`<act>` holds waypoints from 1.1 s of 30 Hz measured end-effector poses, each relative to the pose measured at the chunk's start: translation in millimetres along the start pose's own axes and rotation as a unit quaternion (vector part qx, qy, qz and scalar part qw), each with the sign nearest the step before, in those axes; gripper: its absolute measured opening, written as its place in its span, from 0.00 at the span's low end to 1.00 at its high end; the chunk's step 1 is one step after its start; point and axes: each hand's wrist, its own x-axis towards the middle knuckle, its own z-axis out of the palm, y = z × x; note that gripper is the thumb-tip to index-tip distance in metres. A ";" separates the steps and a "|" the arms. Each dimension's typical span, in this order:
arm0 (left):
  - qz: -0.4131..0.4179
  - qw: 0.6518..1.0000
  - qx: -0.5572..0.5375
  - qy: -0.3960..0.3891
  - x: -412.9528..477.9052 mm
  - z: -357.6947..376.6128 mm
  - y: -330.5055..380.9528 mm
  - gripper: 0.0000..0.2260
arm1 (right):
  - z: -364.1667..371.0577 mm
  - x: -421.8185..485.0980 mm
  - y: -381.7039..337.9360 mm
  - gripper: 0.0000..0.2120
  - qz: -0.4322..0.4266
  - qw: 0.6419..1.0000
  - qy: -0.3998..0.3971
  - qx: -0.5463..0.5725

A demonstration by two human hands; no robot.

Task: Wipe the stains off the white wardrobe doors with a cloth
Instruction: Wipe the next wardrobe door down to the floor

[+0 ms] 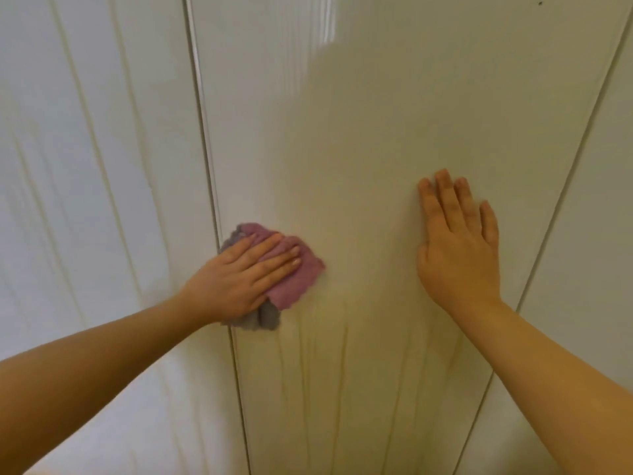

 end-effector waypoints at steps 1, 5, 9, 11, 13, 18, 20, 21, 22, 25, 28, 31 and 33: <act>0.003 1.000 0.007 -0.015 -17.2 -2.2 -9.7 0.24 | 0.1 -0.7 -3.7 0.34 0.009 1.000 -0.001 0.005; -0.047 0.999 -0.013 -0.008 -4.1 -2.8 -7.5 0.24 | -3.6 0.1 -7.8 0.33 0.022 0.999 -0.017 0.018; -0.109 0.992 -0.018 0.067 92.3 4.4 42.5 0.22 | -3.8 1.0 -0.7 0.31 0.005 1.000 -0.026 0.017; -0.102 0.991 -0.034 0.078 135.3 5.4 65.7 0.21 | -6.5 3.1 0.2 0.29 0.000 0.999 -0.029 0.032; -0.061 0.996 -0.031 0.065 144.6 5.9 68.0 0.21 | -11.6 5.3 0.3 0.28 0.004 0.997 -0.046 0.056; -0.073 0.996 -0.002 0.047 73.4 1.4 33.0 0.23 | -37.3 -10.7 33.6 0.32 0.037 0.995 -0.083 0.040; -0.075 0.996 0.004 0.042 66.0 -0.9 25.9 0.24 | -47.6 -24.5 55.0 0.33 0.059 0.994 -0.091 0.022; -0.079 0.996 0.009 0.049 76.5 0.1 29.1 0.24 | -52.4 -31.3 65.1 0.33 0.071 0.992 -0.107 0.010; -0.088 0.995 0.008 0.057 94.3 1.9 37.0 0.23 | -55.8 -38.9 75.8 0.33 0.083 0.988 -0.128 -0.001; -0.086 0.993 -0.016 0.080 166.7 7.3 81.1 0.22 | -61.8 -55.1 101.1 0.32 0.108 0.983 -0.147 -0.016; -0.051 0.995 -0.058 0.062 210.3 15.2 133.2 0.23 | -56.9 -73.2 116.2 0.31 0.116 0.985 -0.127 -0.025; 0.059 0.995 -0.080 -0.009 192.6 24.9 158.9 0.25 | -47.1 -91.7 121.9 0.32 0.116 0.984 -0.131 -0.021; 0.105 0.992 -0.062 -0.026 166.2 26.5 152.5 0.26 | -42.3 -103.4 122.4 0.32 0.112 0.984 -0.140 -0.010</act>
